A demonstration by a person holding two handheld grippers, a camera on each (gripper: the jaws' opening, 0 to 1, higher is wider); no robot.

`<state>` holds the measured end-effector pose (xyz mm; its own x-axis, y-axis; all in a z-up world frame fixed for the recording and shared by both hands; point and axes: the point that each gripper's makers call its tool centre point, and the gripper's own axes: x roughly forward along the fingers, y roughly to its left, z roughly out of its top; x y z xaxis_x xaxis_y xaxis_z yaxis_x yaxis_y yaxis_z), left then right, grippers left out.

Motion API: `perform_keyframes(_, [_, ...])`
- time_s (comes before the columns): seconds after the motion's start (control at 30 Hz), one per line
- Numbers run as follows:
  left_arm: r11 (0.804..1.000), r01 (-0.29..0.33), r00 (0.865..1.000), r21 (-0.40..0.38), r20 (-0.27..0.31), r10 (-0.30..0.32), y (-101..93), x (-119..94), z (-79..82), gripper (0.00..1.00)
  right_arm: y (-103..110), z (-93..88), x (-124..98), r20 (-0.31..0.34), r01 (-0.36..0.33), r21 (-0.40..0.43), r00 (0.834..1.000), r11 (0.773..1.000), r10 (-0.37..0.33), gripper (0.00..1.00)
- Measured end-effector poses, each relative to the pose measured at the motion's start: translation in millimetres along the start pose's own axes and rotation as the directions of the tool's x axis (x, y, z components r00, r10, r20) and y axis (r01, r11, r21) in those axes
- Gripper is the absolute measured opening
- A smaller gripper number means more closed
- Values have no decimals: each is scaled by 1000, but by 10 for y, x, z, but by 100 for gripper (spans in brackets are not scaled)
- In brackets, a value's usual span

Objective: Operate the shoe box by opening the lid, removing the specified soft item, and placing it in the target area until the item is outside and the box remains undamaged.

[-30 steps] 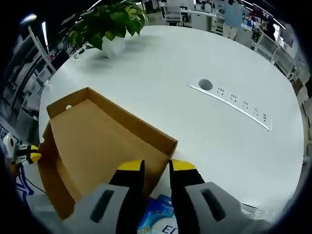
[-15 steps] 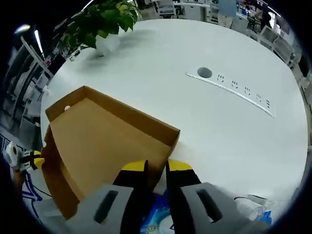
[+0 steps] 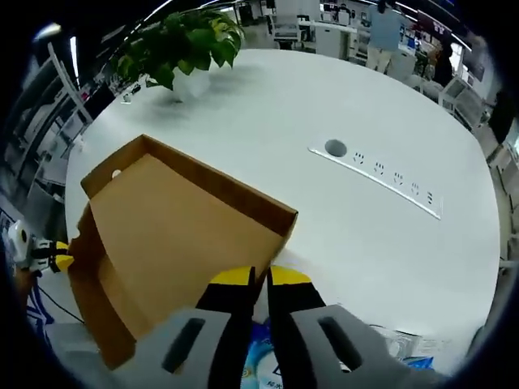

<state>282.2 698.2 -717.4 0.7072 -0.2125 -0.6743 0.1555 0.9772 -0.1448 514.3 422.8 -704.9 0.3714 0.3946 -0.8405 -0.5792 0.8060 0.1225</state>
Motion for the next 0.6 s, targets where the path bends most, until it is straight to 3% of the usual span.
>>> perform_keyframes(0.4, [1000,-4,1000,-11,8,4,-18,-10,-3,7,104,147,-364,161,-6,-24,987,1000,10,2])
perform_keyframes(0.6, [1000,-3,1000,-8,8,3,-18,-10,-2,7,203,80,-587,227,-5,-38,974,999,14,2])
